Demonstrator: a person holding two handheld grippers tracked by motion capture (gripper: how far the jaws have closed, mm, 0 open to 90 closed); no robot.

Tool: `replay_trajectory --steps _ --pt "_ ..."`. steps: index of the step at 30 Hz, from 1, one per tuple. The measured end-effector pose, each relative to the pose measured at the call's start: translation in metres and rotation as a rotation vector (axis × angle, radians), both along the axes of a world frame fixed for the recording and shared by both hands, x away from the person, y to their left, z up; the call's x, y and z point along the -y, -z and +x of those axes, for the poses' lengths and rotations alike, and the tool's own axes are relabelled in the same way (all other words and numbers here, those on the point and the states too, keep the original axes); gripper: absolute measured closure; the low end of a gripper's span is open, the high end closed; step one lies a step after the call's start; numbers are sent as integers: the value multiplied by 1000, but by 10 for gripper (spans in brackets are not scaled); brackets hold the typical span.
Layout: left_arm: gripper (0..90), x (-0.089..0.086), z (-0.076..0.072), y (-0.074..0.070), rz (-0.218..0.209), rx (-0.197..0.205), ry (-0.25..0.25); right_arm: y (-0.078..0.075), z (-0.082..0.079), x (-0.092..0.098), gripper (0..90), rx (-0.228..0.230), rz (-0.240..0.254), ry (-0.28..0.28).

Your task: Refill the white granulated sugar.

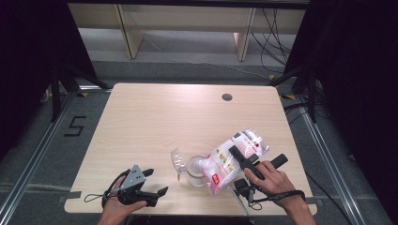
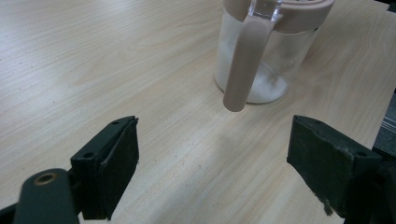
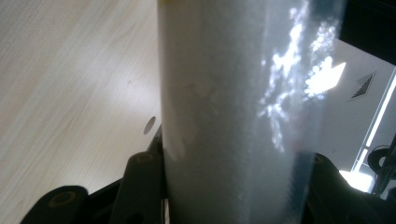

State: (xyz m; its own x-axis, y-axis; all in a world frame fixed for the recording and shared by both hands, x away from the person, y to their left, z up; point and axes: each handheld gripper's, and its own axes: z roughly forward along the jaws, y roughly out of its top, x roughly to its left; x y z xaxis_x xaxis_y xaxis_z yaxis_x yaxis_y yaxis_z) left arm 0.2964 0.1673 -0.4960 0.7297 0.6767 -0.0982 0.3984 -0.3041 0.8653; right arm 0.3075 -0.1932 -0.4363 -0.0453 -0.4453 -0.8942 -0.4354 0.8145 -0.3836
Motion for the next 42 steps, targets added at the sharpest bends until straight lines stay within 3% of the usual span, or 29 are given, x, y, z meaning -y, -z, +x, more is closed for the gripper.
replay_trajectory --steps 2,4,6,10,15,31,37,40,42 --pt "162 -1 1 -1 16 17 17 0 1 0 611 3 0 -2" --pt "162 0 0 0 -2 0 0 0 0 0 614 2 2 -1" --pt "162 -1 1 -1 17 16 17 0 1 0 616 -1 -3 2" --pt "162 -1 1 -1 16 18 15 0 1 1 620 -7 -2 3" --pt "162 0 0 0 0 0 -1 0 0 0 622 -4 -3 0" --pt "162 0 0 0 -2 -4 0 1 1 1 630 -15 7 4" --pt "162 0 0 1 -4 -2 1 0 1 0 632 -15 2 2" --pt "162 0 1 0 -2 1 2 -2 2 0 633 -7 -27 -11" --pt "162 -1 1 0 9 12 14 0 2 1 633 -13 -15 -5"
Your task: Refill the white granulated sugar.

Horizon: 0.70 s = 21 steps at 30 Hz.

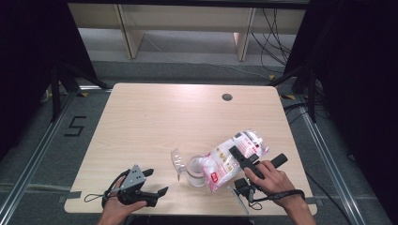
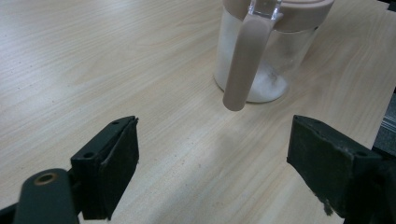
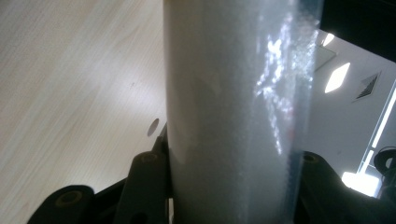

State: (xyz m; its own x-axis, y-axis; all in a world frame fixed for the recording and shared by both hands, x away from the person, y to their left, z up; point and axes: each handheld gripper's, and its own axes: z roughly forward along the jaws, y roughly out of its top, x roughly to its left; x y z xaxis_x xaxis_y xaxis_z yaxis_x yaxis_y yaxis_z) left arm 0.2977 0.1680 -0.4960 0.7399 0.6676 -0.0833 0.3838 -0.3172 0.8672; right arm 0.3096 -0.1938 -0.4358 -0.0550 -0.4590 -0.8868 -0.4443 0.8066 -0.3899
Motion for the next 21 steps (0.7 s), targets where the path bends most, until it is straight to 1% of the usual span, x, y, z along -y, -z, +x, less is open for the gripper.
replay_trajectory --steps 1,2,3,5,6,10,13,15,16,17,19,21 --pt "162 1 -1 1 -12 -12 -11 0 0 0 634 0 0 1" --pt "162 1 -1 0 -10 -13 -11 0 0 0 635 -2 2 3" --pt "162 1 -1 0 -12 -12 -12 1 -1 0 635 -10 19 14" --pt "162 0 -1 0 -5 -5 -6 0 0 -1 637 -11 -2 0" --pt "162 1 -1 1 -13 -14 -13 0 0 -1 638 -11 -1 2" --pt "162 1 -1 0 -12 -13 -12 1 1 -1 640 -18 6 6" --pt "162 1 -1 0 -9 -13 -12 1 0 -1 642 -17 2 6" --pt "162 0 0 0 -1 -3 -1 1 1 -2 643 -19 3 4" --pt "162 1 -2 0 -8 -13 -13 2 0 -1 643 -20 15 17" --pt "162 1 -1 0 -8 -12 -12 3 0 -1 644 -16 22 12" --pt "162 0 -1 0 -6 -10 -10 3 0 -1 644 -21 15 18" --pt "162 1 -1 0 -9 -12 -12 3 0 -1 645 -21 19 16"
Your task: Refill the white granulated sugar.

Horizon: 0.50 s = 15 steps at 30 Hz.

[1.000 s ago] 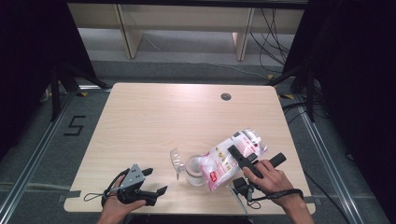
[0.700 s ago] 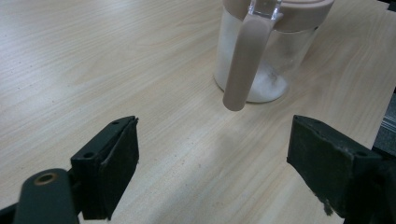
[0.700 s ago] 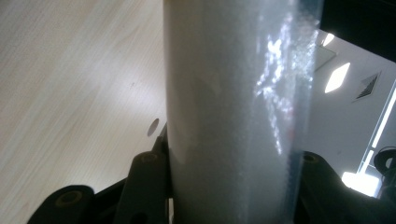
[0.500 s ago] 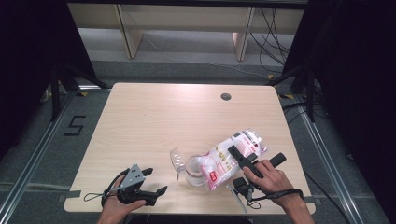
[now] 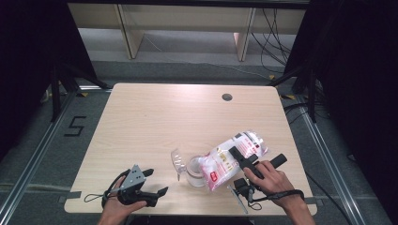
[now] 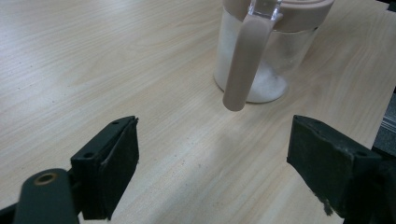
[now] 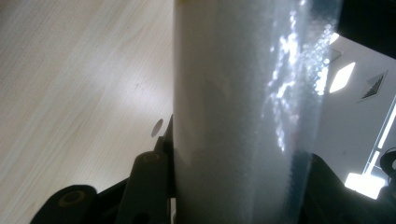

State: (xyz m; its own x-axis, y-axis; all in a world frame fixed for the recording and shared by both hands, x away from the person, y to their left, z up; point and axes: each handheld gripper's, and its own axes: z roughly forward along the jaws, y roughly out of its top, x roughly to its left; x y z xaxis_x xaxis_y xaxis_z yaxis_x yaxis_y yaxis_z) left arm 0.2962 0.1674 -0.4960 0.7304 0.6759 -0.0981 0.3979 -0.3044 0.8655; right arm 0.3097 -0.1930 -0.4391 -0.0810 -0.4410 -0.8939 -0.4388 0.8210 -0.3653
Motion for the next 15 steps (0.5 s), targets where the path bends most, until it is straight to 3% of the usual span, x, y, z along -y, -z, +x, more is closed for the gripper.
replay_trajectory --steps 3,7,9,11,14,15 --pt "162 -1 1 -1 16 15 15 0 0 0 646 -3 -3 1" --pt "162 0 0 0 0 -1 1 0 0 0 647 -2 -7 2" --pt "162 -1 1 -1 16 17 16 0 0 0 647 0 -8 1" --pt "162 -1 0 0 5 1 0 0 0 0 648 3 -10 -5" --pt "162 -2 1 -1 20 18 15 0 0 0 648 4 -8 -2" --pt "162 0 0 0 4 1 -1 0 0 0 648 9 -11 -5"
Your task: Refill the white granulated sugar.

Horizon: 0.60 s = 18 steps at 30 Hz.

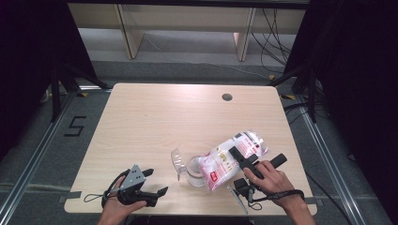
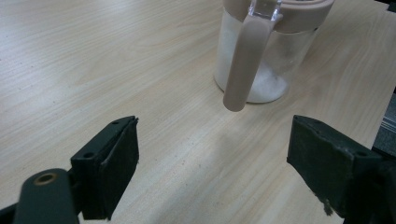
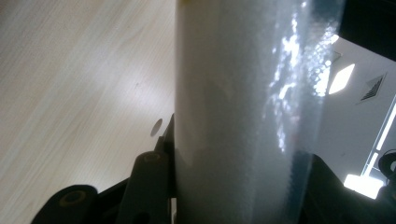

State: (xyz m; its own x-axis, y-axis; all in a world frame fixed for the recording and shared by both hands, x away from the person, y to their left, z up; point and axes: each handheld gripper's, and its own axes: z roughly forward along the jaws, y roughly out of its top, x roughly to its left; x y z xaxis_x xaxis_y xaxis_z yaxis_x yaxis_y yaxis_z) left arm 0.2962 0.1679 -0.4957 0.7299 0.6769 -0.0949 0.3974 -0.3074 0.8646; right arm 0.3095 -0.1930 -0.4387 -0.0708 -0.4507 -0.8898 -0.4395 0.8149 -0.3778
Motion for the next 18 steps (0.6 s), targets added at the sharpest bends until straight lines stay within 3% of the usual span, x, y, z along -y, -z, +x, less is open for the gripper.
replay_trajectory --steps 3,6,8,10,13,14,18 --pt "162 -1 1 0 10 14 15 -1 0 0 648 2 -2 2" --pt "162 0 0 0 -4 0 1 -2 0 0 649 9 -12 -1" --pt "162 -1 1 -1 12 17 16 -2 0 -1 649 7 -19 -1" --pt "162 0 0 0 -4 0 1 -3 -1 0 649 11 -22 -1" --pt "162 -1 1 -1 12 17 17 -3 -1 -1 649 14 -30 -1" --pt "162 0 0 0 0 0 0 -4 -1 -1 649 16 -32 -2" --pt "162 -1 1 0 10 11 10 -4 -1 -1 650 19 -31 -5"
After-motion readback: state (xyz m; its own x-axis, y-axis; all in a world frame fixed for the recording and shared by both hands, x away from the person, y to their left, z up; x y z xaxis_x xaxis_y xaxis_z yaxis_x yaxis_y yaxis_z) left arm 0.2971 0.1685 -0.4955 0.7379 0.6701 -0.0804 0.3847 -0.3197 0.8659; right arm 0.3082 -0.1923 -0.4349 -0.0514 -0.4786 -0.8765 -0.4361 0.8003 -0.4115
